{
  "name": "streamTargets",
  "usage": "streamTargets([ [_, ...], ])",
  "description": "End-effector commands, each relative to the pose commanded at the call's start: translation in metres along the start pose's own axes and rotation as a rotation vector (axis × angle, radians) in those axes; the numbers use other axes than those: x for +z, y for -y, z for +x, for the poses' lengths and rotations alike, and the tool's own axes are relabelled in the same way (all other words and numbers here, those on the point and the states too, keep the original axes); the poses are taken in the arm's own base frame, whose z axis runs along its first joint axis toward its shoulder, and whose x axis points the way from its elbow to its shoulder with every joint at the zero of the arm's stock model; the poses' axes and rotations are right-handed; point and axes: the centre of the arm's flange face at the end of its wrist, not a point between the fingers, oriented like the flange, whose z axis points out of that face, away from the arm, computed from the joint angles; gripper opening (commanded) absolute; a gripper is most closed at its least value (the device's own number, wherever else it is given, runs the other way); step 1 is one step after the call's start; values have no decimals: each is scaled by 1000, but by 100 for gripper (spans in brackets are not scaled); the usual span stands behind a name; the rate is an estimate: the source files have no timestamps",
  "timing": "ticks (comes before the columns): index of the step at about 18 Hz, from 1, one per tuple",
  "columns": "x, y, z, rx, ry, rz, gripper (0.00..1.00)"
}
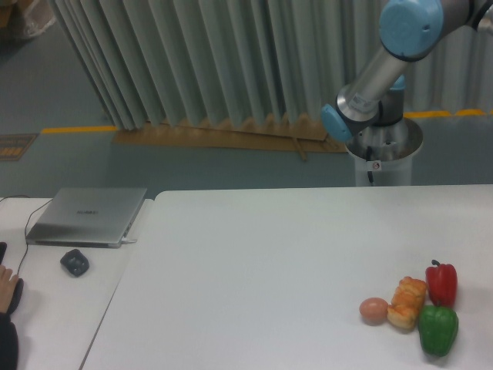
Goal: Place the yellow pepper on the table
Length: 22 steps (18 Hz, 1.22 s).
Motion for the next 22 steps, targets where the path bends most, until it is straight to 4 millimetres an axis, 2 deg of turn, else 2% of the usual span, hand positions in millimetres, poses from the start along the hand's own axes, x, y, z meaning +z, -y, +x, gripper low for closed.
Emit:
streamTargets([
  [2,-19,-5,8,6,-6,-6,57],
  [5,-52,-5,53,58,-33,-6,57],
  [7,-62,-4,87,102,-48,-30,57],
  [9,-62,-6,120,154,-53,-87,57],
  [11,-56,-12,190,272,24,-182,57],
  [14,-49,-21,244,366,54,-232,57],
  [17,-55,-27,270,408,35,-240,57],
  [18,-67,-31,283,419,3,-229,57],
  [20,-71,-36,295,429,-35,-234,57],
  [22,-70,-43,323,462,-68,-237,57],
])
